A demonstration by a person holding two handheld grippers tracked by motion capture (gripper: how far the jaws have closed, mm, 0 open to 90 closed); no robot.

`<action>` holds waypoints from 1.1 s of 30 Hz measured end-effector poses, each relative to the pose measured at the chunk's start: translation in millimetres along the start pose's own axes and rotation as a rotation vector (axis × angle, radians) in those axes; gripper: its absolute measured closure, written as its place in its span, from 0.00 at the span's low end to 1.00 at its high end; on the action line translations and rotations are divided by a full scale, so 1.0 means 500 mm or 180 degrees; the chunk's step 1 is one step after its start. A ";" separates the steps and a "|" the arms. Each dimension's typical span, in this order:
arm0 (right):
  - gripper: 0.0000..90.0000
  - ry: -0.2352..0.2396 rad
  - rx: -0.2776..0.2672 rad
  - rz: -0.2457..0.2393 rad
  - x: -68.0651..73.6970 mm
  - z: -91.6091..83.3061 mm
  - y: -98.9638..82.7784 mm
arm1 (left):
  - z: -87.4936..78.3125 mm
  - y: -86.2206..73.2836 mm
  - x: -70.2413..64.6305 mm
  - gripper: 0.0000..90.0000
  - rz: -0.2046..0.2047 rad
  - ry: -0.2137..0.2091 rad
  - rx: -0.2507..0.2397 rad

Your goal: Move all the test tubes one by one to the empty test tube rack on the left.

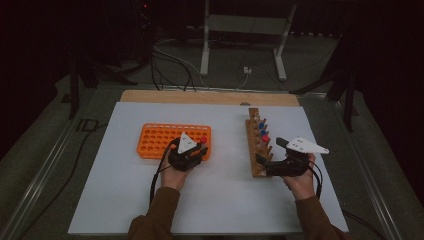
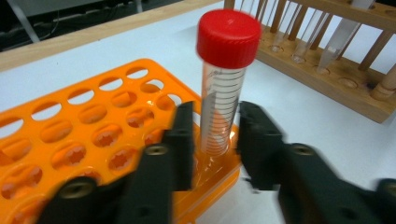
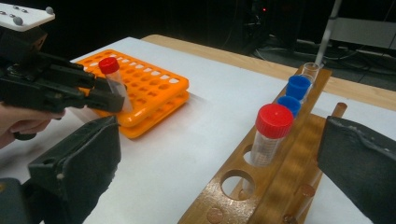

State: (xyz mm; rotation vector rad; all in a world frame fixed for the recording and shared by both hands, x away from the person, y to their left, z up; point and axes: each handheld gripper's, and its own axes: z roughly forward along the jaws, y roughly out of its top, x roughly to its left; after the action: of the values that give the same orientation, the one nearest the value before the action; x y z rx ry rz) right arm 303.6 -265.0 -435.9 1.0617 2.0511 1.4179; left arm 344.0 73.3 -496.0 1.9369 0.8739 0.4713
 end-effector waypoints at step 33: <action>0.75 -0.0333 0.0429 -0.0026 -0.045 0.076 -0.001 | -0.133 0.004 -0.008 0.02 -0.0258 0.0119 -0.0550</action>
State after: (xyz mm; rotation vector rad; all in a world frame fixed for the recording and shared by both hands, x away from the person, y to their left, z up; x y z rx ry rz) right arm 344.0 -260.3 -452.8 1.1548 2.0966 1.2075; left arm 299.9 109.5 -461.2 1.7338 0.9020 0.5191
